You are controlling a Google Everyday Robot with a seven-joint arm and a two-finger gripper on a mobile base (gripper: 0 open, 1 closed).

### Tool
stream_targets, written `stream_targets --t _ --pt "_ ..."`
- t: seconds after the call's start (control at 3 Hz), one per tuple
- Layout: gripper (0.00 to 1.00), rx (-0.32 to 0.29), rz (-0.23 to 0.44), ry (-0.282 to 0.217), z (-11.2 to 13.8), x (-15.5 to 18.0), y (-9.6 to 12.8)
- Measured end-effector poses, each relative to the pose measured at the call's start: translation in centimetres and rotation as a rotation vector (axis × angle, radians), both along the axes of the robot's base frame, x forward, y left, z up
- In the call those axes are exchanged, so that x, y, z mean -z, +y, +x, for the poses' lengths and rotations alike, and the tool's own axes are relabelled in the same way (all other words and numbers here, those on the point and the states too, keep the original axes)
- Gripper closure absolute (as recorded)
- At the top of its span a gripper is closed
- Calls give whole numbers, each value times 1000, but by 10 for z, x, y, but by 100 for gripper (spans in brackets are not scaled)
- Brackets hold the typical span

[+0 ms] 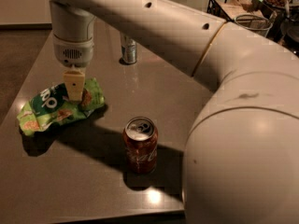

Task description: Pick green rice chip bag

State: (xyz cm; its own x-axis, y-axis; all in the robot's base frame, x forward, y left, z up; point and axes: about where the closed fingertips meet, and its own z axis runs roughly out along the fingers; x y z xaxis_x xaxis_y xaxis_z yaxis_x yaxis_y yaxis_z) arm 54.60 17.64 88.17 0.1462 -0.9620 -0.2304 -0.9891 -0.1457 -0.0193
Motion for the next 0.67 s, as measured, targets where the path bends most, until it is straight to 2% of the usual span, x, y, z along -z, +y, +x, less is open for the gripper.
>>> stream_targets --t 0.33,0.67 --pt "88 0 47 -19 -3 -30 -25" --pt "100 -8 93 -34 -4 -60 -48"
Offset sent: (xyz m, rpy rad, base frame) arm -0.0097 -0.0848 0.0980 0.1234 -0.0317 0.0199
